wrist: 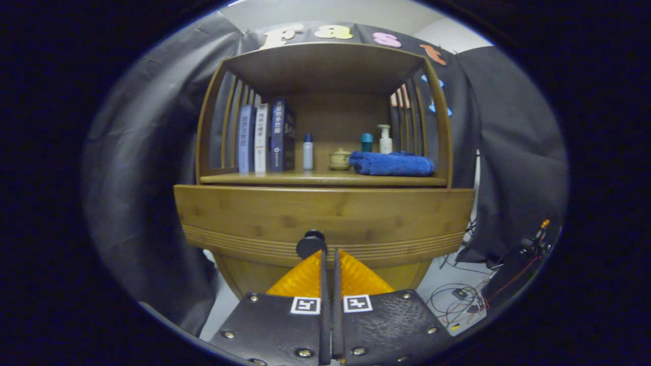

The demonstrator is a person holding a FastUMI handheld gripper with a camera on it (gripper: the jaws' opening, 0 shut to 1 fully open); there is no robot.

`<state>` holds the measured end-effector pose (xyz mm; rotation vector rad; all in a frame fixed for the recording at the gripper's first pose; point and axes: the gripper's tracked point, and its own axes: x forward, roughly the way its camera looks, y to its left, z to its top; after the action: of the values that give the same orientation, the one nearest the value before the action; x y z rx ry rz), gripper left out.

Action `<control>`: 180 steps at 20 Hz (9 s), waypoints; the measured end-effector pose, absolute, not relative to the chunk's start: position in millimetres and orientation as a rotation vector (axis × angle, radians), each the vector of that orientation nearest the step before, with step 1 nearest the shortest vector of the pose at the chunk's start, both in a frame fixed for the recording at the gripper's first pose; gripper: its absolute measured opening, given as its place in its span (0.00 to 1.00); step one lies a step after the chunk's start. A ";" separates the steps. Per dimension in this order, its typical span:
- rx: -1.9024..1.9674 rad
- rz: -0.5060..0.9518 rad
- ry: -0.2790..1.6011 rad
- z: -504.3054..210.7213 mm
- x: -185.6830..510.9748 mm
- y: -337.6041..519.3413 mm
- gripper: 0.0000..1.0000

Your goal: Pull open the drawer, take out the items inside it, and place them on the countertop above the cabinet.

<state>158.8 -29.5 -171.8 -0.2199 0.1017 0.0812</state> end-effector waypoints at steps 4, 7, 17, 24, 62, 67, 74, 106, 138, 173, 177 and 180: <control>-0.145 0.105 0.112 -179.6 163.1 -29.4 0.11; -0.123 0.102 0.130 -183.9 171.5 -30.1 0.45; -0.198 0.077 0.089 -191.3 213.6 -7.5 0.38; -0.183 0.074 0.117 -193.1 163.1 -13.0 0.26; -0.140 0.087 0.176 -76.4 103.6 2.7 0.99; -0.111 0.114 0.304 -67.6 159.9 14.9 0.99; -0.181 0.076 0.626 -138.9 230.2 -1.6 0.95; -0.118 0.234 -0.002 78.7 161.9 40.6 0.14; -0.030 0.025 0.245 -37.9 388.6 27.7 0.14; -0.116 0.200 0.193 -36.7 83.3 54.9 0.99; -0.096 0.176 0.170 -75.2 60.6 40.2 0.99; -0.073 0.185 0.193 -113.8 56.6 29.1 0.99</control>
<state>56.6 29.1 -113.8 -0.0733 0.1926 0.1847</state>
